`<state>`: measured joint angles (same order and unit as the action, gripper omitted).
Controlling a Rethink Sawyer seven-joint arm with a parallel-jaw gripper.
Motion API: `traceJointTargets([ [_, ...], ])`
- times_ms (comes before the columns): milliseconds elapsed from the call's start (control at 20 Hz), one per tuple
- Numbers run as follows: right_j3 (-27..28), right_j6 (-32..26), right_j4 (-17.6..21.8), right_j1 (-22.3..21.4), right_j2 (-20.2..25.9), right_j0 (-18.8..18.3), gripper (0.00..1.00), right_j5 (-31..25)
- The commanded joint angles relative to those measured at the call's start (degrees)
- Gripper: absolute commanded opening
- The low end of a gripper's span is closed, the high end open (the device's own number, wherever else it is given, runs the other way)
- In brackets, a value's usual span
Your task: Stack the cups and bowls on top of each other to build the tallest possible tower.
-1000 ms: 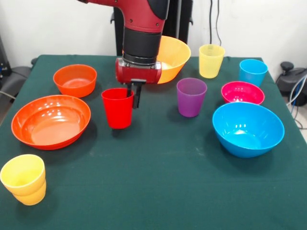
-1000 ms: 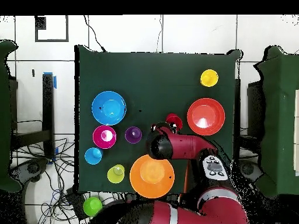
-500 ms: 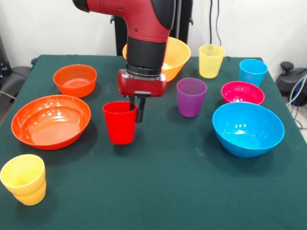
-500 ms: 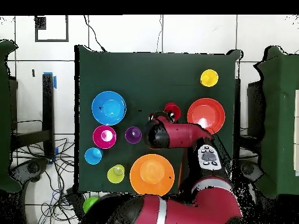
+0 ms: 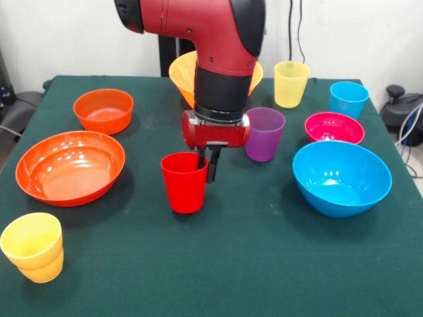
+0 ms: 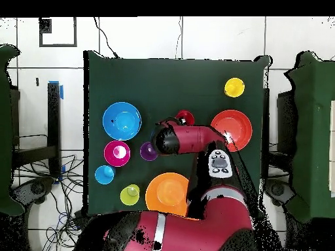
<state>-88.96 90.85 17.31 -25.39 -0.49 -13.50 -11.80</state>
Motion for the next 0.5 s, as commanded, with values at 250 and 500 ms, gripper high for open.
traceJointTargets([
  [250,15.5,-3.1,-2.4,5.3,8.1,-0.8,0.00,-19.7],
  [500,18.8,-4.1,-1.6,6.7,9.0,-1.5,0.00,-23.3],
])
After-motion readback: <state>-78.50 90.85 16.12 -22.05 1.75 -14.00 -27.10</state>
